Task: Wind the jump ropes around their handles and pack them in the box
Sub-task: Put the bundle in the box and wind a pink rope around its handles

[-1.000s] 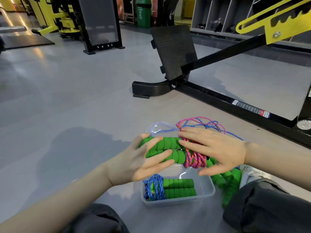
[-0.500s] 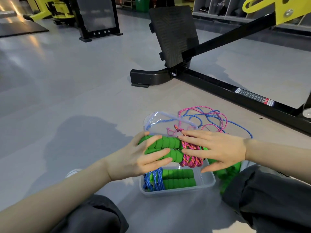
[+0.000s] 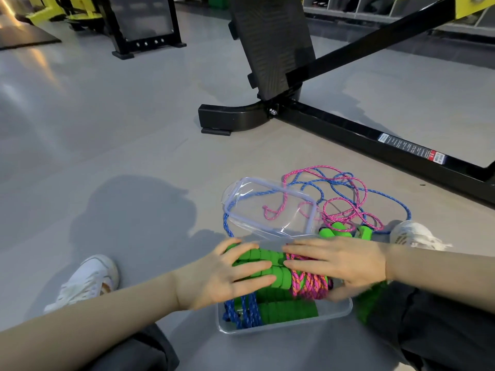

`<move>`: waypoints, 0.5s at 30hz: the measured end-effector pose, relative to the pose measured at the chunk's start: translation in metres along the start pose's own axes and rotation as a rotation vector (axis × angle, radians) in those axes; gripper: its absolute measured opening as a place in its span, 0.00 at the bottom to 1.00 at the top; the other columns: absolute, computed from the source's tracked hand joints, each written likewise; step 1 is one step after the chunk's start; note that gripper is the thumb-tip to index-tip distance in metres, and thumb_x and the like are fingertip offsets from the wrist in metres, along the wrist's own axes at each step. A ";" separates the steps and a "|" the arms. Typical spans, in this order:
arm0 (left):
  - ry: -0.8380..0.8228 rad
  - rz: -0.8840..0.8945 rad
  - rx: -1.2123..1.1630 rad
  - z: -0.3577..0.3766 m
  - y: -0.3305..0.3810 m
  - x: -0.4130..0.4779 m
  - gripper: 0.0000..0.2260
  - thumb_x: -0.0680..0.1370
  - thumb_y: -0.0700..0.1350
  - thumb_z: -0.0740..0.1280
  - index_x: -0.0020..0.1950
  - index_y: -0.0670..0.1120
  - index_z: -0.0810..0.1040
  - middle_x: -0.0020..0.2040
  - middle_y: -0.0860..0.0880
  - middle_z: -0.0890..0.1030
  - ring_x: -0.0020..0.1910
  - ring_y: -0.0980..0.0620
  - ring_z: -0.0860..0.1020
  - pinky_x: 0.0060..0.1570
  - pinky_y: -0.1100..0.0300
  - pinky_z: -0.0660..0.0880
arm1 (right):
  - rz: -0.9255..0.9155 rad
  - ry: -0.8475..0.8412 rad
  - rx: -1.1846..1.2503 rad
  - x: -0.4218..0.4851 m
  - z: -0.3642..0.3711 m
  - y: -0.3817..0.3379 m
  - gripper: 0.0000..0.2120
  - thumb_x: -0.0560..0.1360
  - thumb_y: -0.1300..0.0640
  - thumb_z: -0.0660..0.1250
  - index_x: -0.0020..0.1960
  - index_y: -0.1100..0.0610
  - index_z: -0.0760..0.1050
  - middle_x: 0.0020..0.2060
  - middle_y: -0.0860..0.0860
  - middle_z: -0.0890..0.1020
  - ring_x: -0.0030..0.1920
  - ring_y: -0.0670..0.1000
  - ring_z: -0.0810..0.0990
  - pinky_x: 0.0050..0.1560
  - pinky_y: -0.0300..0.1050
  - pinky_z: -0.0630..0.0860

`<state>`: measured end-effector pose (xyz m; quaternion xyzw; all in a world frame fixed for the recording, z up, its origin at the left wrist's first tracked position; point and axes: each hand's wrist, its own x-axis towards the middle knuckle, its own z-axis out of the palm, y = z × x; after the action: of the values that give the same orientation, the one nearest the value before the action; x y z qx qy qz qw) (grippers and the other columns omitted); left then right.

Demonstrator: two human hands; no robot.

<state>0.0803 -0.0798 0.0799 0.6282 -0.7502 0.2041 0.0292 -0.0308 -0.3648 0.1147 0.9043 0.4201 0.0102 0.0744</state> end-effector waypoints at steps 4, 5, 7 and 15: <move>-0.095 -0.018 -0.049 0.035 -0.003 -0.003 0.32 0.69 0.35 0.64 0.73 0.48 0.63 0.69 0.49 0.68 0.66 0.41 0.69 0.64 0.46 0.68 | 0.025 -0.104 0.078 0.001 0.021 0.011 0.41 0.68 0.36 0.61 0.73 0.57 0.58 0.66 0.56 0.73 0.65 0.52 0.71 0.61 0.39 0.69; -0.109 -0.030 -0.068 0.042 -0.002 -0.003 0.33 0.69 0.36 0.63 0.74 0.48 0.63 0.69 0.49 0.67 0.66 0.42 0.68 0.65 0.47 0.66 | 0.033 -0.113 0.164 0.001 0.028 0.014 0.39 0.69 0.37 0.60 0.73 0.58 0.58 0.66 0.58 0.72 0.65 0.53 0.70 0.62 0.40 0.68; -0.106 -0.072 -0.134 0.051 -0.001 -0.002 0.32 0.69 0.35 0.62 0.73 0.47 0.63 0.69 0.48 0.67 0.65 0.42 0.69 0.67 0.49 0.63 | 0.057 -0.129 0.308 0.000 0.039 0.020 0.39 0.70 0.41 0.61 0.74 0.58 0.56 0.68 0.60 0.70 0.66 0.55 0.68 0.66 0.41 0.64; -0.181 -0.192 -0.285 0.063 -0.010 0.013 0.20 0.76 0.45 0.64 0.67 0.53 0.67 0.62 0.51 0.76 0.59 0.48 0.75 0.53 0.52 0.78 | 0.200 -0.265 0.408 0.002 0.062 0.027 0.38 0.72 0.47 0.59 0.77 0.52 0.46 0.76 0.54 0.54 0.74 0.53 0.58 0.69 0.52 0.66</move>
<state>0.1002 -0.1142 0.0288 0.7022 -0.7078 0.0349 0.0696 -0.0040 -0.3884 0.0570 0.9311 0.3086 -0.1861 -0.0567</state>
